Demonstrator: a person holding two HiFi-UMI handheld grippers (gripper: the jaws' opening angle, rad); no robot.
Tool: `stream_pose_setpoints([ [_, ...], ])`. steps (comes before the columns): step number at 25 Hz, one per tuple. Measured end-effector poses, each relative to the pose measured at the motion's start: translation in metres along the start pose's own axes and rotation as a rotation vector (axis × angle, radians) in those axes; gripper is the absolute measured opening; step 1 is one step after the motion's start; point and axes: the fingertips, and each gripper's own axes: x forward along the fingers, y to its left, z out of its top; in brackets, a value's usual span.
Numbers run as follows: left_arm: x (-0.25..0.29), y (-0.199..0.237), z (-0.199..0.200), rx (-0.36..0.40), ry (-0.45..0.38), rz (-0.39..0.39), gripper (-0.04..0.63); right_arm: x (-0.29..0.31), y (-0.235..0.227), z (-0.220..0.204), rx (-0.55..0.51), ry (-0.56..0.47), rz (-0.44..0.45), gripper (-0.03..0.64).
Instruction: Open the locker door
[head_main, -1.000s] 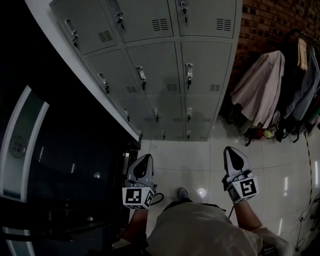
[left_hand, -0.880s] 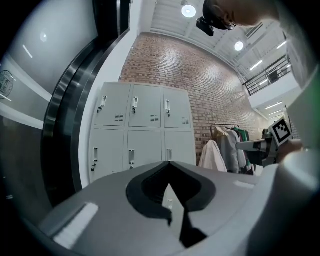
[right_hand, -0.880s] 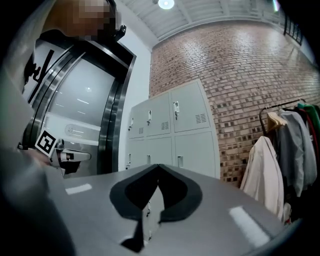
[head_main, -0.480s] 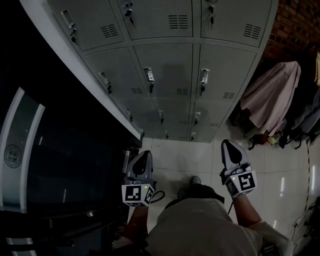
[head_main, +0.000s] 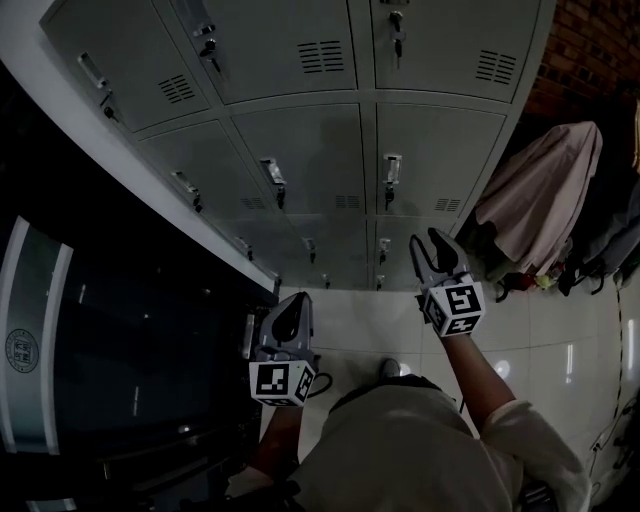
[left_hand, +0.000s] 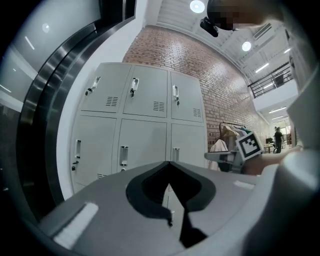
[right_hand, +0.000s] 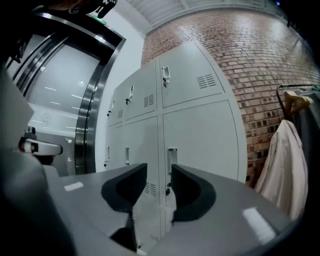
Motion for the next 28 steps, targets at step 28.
stream_pose_setpoints([
  [28, 0.034, 0.018, -0.047, -0.059, 0.023, 0.052, 0.087, 0.187, -0.046, -0.091, -0.090, 0.161, -0.080, 0.069],
])
